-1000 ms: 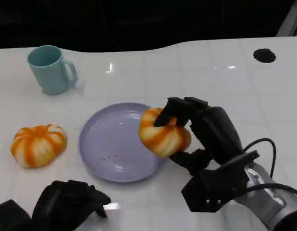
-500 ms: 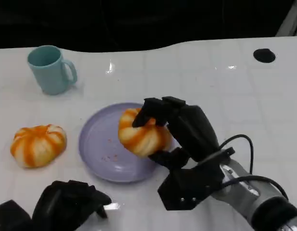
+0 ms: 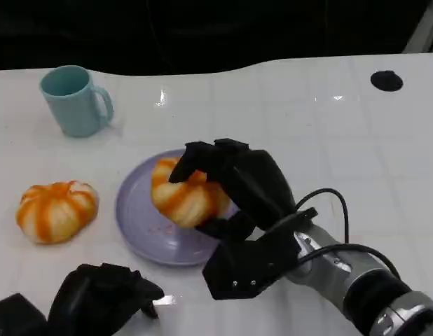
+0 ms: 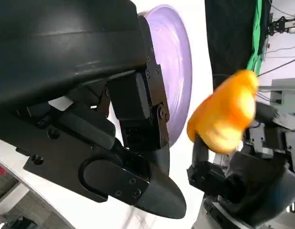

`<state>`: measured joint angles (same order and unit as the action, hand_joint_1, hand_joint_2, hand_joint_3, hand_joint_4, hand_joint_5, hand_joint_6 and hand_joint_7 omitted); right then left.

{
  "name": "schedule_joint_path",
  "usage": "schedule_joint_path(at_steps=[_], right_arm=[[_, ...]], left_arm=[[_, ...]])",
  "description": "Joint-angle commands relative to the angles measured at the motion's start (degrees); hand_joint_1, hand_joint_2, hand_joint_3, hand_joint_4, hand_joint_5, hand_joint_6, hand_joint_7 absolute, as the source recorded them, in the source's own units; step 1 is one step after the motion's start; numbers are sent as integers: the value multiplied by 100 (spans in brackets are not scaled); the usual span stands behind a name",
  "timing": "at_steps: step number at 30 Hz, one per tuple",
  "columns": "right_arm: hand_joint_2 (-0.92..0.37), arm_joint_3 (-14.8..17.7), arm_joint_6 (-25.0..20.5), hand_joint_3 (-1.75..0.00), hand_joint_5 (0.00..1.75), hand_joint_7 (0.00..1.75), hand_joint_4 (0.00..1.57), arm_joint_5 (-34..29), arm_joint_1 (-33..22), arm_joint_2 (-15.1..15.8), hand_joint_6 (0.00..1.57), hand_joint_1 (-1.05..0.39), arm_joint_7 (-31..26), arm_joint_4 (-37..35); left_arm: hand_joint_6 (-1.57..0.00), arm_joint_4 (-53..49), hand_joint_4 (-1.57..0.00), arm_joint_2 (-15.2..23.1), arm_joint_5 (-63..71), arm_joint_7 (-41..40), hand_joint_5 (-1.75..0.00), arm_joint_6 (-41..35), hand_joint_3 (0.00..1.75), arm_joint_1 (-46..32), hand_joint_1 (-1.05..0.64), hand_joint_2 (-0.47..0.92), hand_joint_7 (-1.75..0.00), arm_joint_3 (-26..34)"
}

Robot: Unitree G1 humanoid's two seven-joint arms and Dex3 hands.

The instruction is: Grasp the bread from the table and place it into the plate.

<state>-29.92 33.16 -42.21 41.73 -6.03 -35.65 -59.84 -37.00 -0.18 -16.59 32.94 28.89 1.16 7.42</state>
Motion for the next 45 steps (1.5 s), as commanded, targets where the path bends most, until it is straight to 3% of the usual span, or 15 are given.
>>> schedule_joint_path(at_steps=[1,4,6,13,34,39,45], right_arm=[[-63,-183,-434,-62,81,23,47,-196,121,114,72,-28,150,154],[-85,-309,-739,-22,54,4,23,-322,60,203,56,-42,382,380],[-90,-360,-839,-13,52,1,15,-356,3,256,52,-46,460,537],[-92,-383,-888,-17,54,0,0,-312,-217,464,39,-59,735,989],[-92,-176,-853,-20,70,3,7,-159,-831,891,44,-60,1138,2121],[-92,4,-594,-20,73,5,11,168,-1194,1080,48,-57,1309,2639],[-92,301,-429,-23,78,6,14,820,-1710,1291,51,-58,2020,3377]], left_arm=[[-157,-34,-84,52,40,-29,-162,-6,0,-65,-105,83,-24,3],[-157,-61,-84,62,40,5,-162,69,0,-59,-105,84,-24,6],[-157,-73,-83,66,49,-6,-162,88,0,-53,-105,84,-24,5],[-157,-110,-83,66,51,-21,-161,77,0,-16,-105,84,-24,2],[-157,-126,-84,71,-7,15,-161,77,0,1,-105,84,-22,29],[-157,-132,-84,74,45,-36,-161,120,0,3,-105,85,-22,20],[-157,-96,-84,79,132,-126,-160,115,1,4,-105,86,-23,0]])
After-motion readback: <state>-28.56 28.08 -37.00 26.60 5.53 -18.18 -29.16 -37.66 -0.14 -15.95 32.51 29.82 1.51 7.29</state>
